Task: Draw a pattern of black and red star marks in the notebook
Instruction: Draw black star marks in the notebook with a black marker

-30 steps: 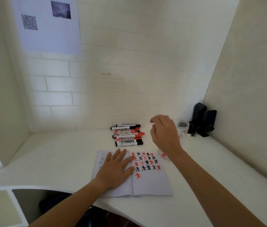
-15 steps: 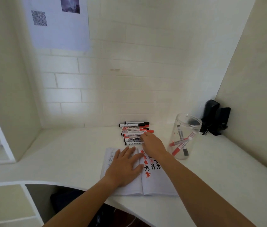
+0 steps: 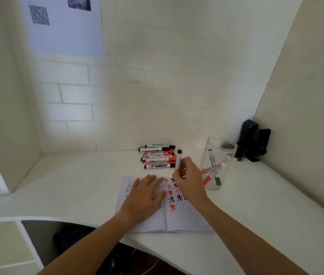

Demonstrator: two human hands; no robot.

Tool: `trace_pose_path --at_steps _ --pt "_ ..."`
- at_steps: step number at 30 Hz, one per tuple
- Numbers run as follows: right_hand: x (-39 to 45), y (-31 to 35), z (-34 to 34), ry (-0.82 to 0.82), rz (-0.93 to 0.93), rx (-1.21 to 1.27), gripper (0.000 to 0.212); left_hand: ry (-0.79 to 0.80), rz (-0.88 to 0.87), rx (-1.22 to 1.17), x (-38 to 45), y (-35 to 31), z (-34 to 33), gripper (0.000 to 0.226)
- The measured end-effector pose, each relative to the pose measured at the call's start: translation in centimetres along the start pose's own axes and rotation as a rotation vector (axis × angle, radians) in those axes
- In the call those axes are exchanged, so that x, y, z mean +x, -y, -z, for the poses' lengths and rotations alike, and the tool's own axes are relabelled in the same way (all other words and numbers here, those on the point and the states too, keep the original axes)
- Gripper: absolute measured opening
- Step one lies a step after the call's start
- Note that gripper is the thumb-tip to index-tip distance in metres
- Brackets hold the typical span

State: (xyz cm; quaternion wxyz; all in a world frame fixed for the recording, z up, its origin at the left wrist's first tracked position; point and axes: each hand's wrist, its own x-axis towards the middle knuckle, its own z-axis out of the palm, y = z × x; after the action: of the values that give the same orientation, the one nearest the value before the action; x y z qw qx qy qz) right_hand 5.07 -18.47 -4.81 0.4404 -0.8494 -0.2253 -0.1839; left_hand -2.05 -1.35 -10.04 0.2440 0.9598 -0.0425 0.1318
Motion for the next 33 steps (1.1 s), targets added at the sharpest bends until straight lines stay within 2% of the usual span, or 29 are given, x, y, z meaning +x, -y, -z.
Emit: trace_pose_path --at_steps 4,8,12,14,16,18,21,23,26,29,33 --pt "-2.4 0.4 1.1 0.146 -0.347 0.498 0.022 -0.108 -0.08 -0.109 -0.2 -0.2 0.4 0.047" --pt "-4.4 -0.1 1.4 0.276 -0.462 0.771 0.017 -0.151 -0.21 -0.091 -0.5 -0.3 0.5 0.014" --pt "-5.3 -1.2 1.4 0.081 -0.501 0.868 0.021 -0.201 -0.192 -0.099 -0.5 -0.1 0.5 0.014" --pt "-5.1 -1.9 1.8 0.022 -0.505 0.891 0.012 -0.202 -0.19 -0.075 -0.5 -0.1 0.5 0.02" --pt "-4.9 -2.5 2.1 0.021 -0.436 0.697 0.008 -0.187 -0.199 -0.065 -0.7 -0.2 0.7 0.031" --pt "-5.1 -3.1 2.1 0.025 -0.266 0.325 0.013 -0.191 -0.215 -0.06 -0.8 -0.3 0.7 0.037" --pt "-5.6 -3.3 1.5 0.009 0.156 -0.147 0.006 -0.204 -0.24 -0.022 -0.8 -0.2 0.4 0.021" --pt "-6.0 -3.0 0.6 0.046 0.378 -0.333 0.018 -0.195 -0.261 -0.009 -0.7 -0.1 0.2 0.015" --pt "-6.6 -2.9 -1.0 0.076 0.53 -0.458 0.024 -0.151 -0.3 -0.016 -0.7 -0.1 0.0 0.019" --pt "-7.0 -2.9 -1.4 0.053 0.535 -0.483 0.02 -0.152 -0.358 -0.01 -0.8 -0.4 0.0 0.029" --pt "-7.1 -2.8 -0.7 0.039 0.546 -0.508 0.026 -0.145 -0.406 0.025 -0.8 -0.4 -0.1 0.021"
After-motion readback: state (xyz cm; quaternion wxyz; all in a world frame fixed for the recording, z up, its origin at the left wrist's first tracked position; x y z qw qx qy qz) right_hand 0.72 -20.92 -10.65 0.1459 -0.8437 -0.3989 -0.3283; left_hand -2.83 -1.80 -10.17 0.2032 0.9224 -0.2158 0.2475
